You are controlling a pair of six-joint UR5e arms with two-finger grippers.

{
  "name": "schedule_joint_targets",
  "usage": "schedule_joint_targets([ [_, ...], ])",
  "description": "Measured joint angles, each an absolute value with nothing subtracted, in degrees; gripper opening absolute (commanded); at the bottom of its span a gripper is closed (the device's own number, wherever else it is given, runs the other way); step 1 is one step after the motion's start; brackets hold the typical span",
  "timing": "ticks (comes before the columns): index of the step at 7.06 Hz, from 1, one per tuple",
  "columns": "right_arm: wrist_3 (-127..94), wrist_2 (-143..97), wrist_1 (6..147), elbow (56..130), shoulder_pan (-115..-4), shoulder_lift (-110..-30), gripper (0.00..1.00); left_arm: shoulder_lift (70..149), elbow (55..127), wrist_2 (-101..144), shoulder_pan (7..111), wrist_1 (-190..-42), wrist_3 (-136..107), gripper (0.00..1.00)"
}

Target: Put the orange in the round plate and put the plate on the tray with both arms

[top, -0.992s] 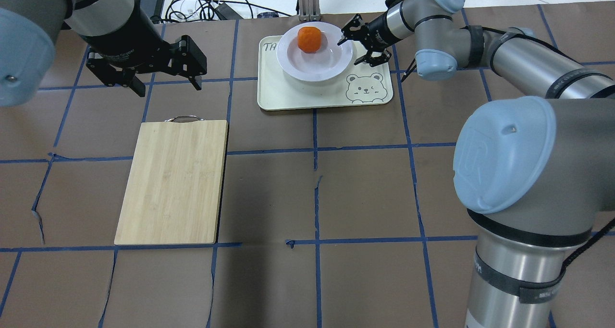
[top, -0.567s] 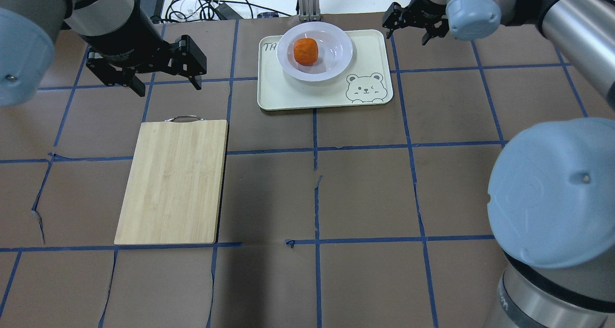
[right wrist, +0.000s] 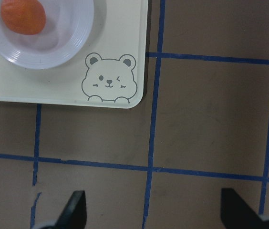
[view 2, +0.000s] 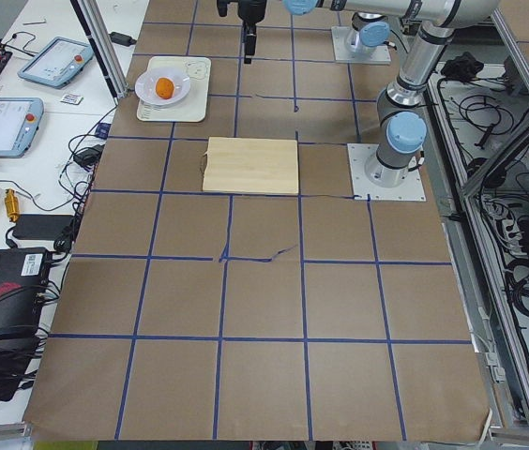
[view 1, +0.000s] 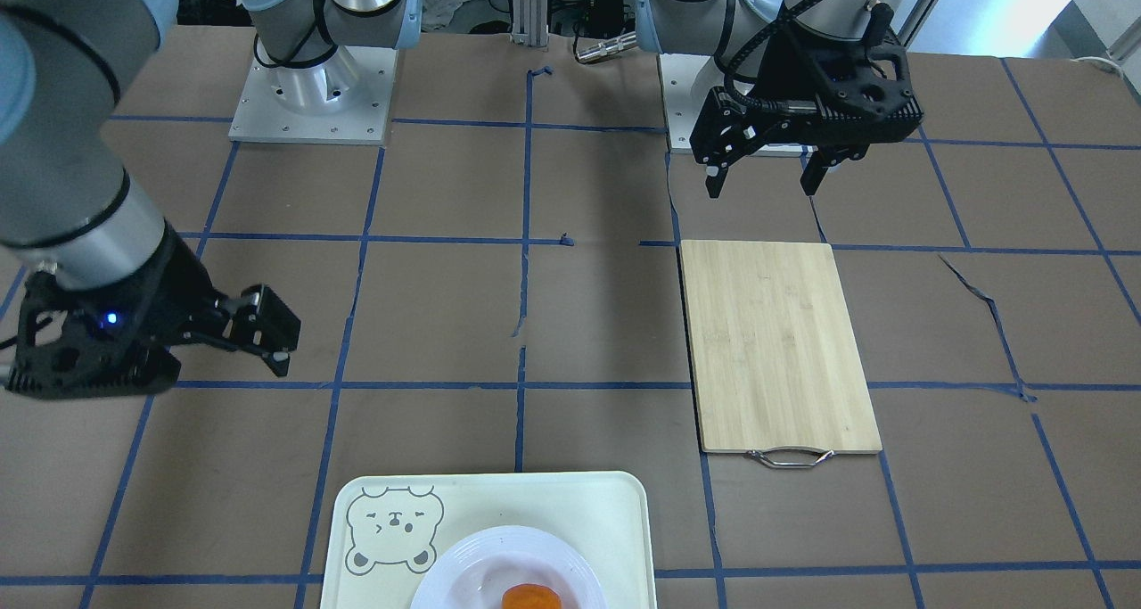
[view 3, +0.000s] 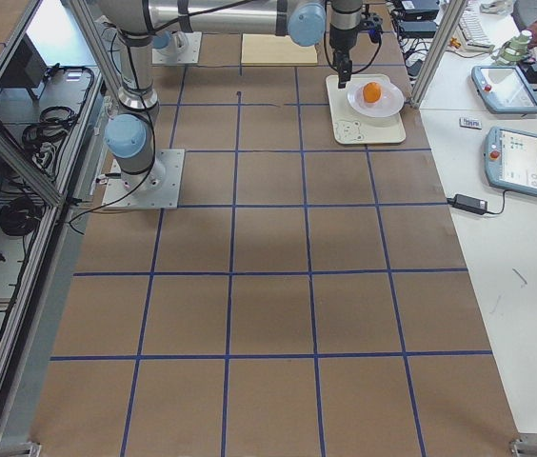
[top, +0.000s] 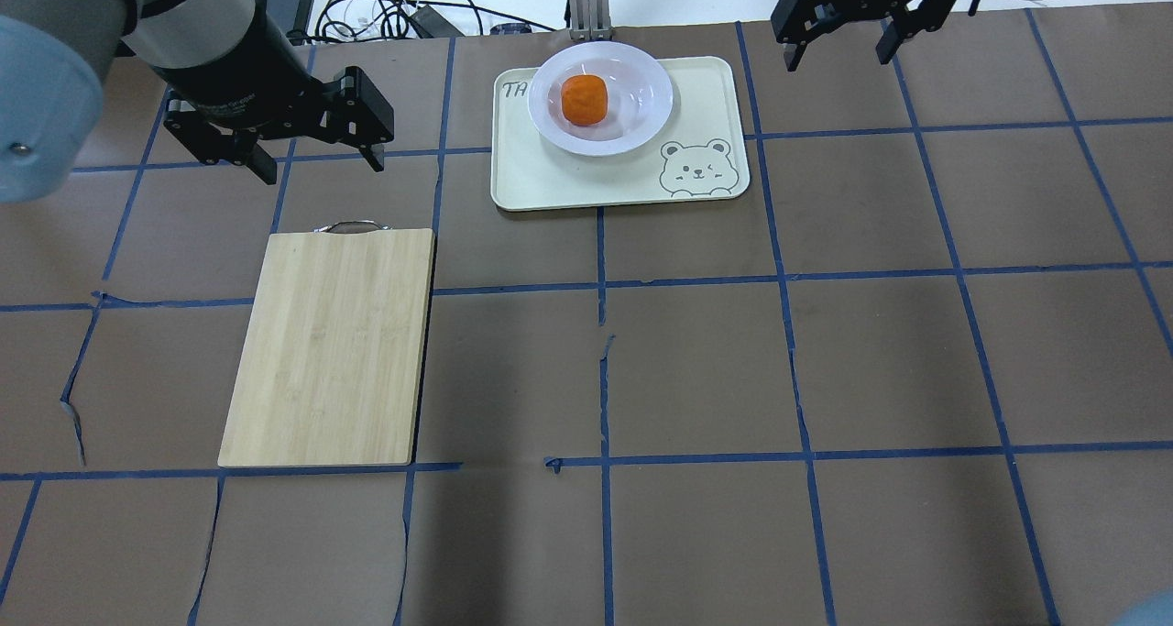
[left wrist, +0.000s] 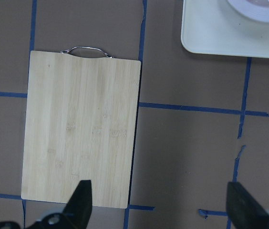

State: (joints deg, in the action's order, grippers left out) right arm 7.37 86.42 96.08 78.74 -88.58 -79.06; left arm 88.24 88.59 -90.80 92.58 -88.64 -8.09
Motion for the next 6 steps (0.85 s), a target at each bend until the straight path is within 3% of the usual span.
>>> schedule_joint_targets([
  [2,11.93,86.89,98.48,86.1,-88.63,-86.17,1.0,88.24,88.59,-90.79,92.6,-88.62,-8.09,1.0],
  [6,6.65,89.67,91.67,80.51,-89.3,-84.84,1.0,88.24,88.59,-90.81,92.63,-88.68,-8.09,1.0],
])
